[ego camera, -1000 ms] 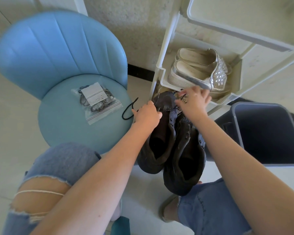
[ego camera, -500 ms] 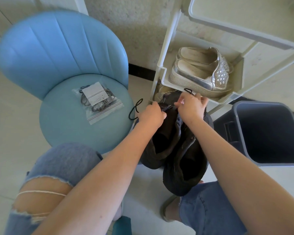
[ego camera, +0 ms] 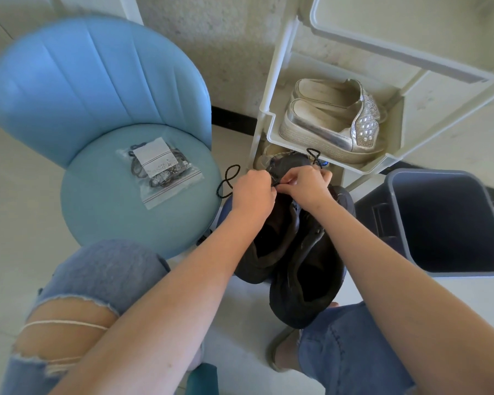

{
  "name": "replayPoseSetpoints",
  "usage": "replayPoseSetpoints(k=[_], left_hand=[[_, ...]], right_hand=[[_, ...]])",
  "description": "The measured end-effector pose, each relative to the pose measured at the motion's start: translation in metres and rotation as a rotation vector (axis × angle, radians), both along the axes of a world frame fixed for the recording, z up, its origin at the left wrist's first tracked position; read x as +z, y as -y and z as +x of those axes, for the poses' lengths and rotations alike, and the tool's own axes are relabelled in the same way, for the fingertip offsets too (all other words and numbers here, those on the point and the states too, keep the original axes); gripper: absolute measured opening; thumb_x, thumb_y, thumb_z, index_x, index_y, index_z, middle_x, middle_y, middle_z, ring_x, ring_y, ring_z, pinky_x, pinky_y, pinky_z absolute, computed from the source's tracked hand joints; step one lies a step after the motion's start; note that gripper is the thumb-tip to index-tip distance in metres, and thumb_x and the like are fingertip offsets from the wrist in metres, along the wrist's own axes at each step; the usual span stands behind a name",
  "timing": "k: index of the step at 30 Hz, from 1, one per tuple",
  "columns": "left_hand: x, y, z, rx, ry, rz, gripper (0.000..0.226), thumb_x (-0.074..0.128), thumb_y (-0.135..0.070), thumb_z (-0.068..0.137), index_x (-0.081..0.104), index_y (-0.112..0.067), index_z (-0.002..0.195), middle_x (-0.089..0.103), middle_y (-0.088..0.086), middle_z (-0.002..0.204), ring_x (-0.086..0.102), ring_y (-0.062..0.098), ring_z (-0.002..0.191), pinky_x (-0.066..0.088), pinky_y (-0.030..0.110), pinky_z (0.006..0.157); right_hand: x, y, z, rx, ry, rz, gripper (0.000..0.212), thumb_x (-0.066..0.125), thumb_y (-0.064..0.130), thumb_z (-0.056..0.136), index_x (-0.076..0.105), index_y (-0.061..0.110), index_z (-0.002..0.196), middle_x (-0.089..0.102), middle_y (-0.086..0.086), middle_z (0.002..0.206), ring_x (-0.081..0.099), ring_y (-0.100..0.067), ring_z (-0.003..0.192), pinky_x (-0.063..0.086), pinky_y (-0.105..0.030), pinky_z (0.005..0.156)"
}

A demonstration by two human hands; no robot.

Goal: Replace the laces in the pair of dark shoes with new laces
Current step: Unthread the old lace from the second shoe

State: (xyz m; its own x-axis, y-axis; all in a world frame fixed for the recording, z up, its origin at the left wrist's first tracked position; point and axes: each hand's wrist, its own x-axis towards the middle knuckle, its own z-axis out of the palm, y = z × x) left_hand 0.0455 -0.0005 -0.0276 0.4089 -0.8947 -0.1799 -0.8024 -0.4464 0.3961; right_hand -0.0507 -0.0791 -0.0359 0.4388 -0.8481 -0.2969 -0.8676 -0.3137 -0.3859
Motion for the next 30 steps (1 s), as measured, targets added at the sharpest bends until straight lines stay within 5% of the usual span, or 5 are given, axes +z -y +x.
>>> replayPoseSetpoints(k=[8,13,19,26,30], left_hand=[[0.005,-0.001,0.005,0.006,0.015,0.019,0.022,0.047,-0.012,0.095,0.064,-0.003,0.106,0.062,0.017,0.103,0.060,0.032,0.093,0.044,0.034,0.071],[0.006,-0.001,0.015,-0.019,0.022,0.149,0.019,0.050,-0.011,0.093,0.060,-0.003,0.107,0.061,0.016,0.110,0.060,0.033,0.100,0.042,0.033,0.073],[-0.005,0.003,0.010,-0.031,-0.081,0.001,0.047,0.057,-0.017,0.091,0.042,-0.015,0.135,0.045,0.011,0.129,0.047,0.026,0.117,0.041,0.032,0.093],[-0.016,0.022,0.014,-0.166,0.007,-0.016,0.039,0.043,-0.006,0.097,0.056,-0.022,0.129,0.055,0.004,0.130,0.051,0.025,0.119,0.039,0.036,0.095],[-0.016,0.029,0.024,-0.162,0.005,0.020,0.036,0.047,-0.002,0.092,0.065,-0.019,0.118,0.063,0.008,0.117,0.060,0.029,0.106,0.048,0.037,0.087]], right_hand=[[0.014,0.002,-0.004,0.065,0.062,0.225,0.041,0.052,0.009,0.087,0.066,0.033,0.117,0.062,0.017,0.085,0.049,-0.011,0.106,0.014,-0.039,0.110],[0.031,0.024,-0.021,-0.327,0.154,-0.084,0.023,0.051,0.016,0.088,0.072,0.024,0.094,0.059,0.004,0.064,0.056,-0.018,0.086,0.016,-0.038,0.108],[0.020,0.022,-0.024,-0.189,-0.213,-0.136,0.027,0.050,0.033,0.094,0.069,0.021,0.110,0.036,-0.015,0.143,0.024,-0.038,0.132,0.021,-0.046,0.110],[0.014,0.003,-0.006,-0.076,-0.135,0.237,0.054,0.059,0.060,0.083,0.047,0.012,0.064,0.056,-0.005,0.069,0.059,-0.026,0.074,0.050,-0.035,0.070],[0.011,-0.005,0.001,-0.115,-0.110,0.299,0.034,0.064,0.034,0.084,0.045,0.011,0.067,0.063,-0.015,0.084,0.065,-0.034,0.086,0.056,-0.045,0.082]])
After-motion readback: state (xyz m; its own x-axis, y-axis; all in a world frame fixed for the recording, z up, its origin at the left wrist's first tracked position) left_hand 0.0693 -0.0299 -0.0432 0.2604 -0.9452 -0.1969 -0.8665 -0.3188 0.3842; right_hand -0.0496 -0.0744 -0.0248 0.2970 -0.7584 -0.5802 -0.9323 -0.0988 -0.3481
